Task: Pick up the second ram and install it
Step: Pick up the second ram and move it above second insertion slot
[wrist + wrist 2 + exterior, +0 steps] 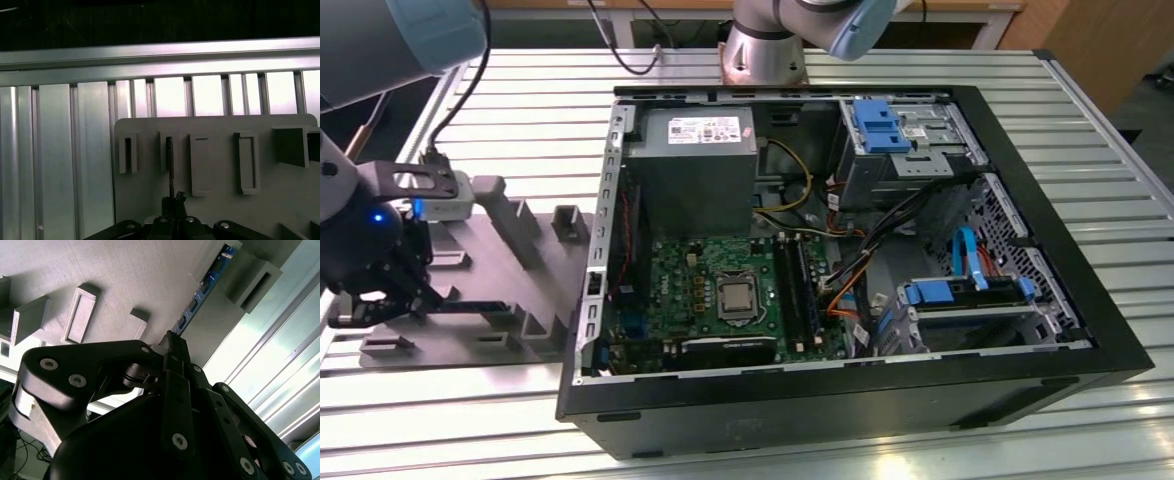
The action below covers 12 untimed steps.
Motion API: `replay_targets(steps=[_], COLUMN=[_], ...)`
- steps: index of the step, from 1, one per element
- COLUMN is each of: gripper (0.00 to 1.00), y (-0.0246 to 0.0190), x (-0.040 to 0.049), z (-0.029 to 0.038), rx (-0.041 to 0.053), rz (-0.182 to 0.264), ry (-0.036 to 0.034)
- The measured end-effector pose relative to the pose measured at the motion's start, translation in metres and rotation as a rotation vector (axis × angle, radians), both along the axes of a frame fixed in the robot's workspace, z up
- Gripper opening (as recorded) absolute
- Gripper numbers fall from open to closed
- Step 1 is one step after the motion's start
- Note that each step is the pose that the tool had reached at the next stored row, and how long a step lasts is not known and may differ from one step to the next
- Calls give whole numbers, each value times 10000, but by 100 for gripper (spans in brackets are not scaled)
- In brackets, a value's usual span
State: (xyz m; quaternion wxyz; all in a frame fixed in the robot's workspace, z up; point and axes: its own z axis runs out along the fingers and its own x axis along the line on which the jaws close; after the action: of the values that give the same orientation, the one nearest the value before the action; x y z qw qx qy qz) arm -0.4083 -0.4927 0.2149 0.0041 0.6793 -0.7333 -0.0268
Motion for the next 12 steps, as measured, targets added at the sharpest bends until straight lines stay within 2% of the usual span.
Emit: replay_targets(steps=[12], gripper=[12], y=[0], x=[0], z=[57], rx=[0], rz=[0], ry=[-1])
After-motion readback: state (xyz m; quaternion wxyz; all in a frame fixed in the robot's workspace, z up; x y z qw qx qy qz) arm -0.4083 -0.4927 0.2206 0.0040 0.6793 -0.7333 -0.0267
